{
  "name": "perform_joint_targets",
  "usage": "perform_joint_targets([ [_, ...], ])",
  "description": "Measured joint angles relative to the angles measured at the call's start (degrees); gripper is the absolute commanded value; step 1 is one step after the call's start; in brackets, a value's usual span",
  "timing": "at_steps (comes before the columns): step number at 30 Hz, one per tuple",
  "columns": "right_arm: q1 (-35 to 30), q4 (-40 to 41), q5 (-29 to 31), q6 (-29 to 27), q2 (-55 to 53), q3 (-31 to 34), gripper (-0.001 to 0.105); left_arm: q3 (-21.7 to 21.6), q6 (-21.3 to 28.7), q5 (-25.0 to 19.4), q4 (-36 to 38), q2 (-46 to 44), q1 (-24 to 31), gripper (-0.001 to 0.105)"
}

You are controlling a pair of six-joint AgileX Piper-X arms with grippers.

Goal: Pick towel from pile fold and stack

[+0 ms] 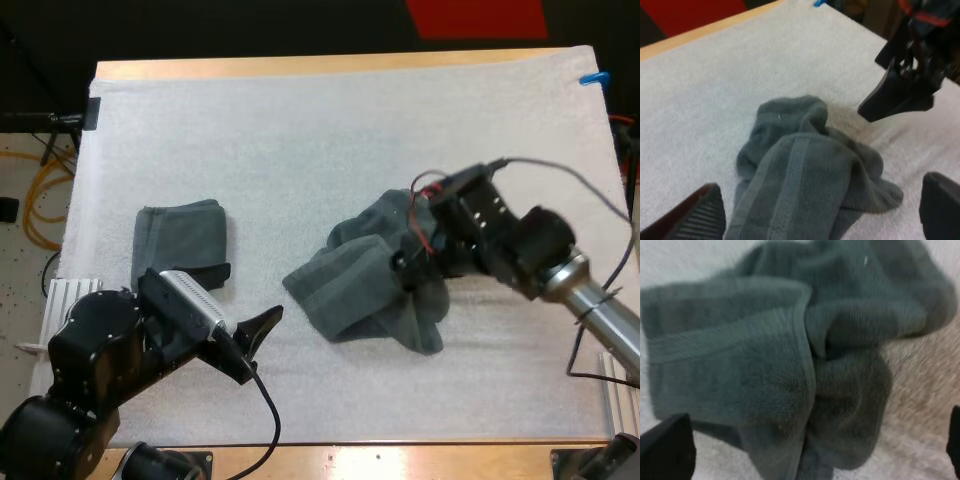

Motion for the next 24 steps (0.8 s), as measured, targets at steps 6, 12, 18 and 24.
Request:
perform_joint_targets([
  [6,0.0,-6.1,-7.2,3.3,3.8,6.7,0.101,1.1,0.0,0.0,0.0,0.0,0.0,0.076],
  [12,0.0,-9.4,-15.0,3.7,11.5,7.6,0.101,1.2,0.0,0.0,0.0,0.0,0.0,0.076],
  [18,0.0,-11.4,-15.1,4.9,18.5,7.6,0.058,1.2,0.0,0.0,0.0,0.0,0.0,0.076],
  [24,0.0,-11.5,-14.4,6.5,19.3,7.5,0.001,1.2,0.0,0.0,0.0,0.0,0.0,0.076],
])
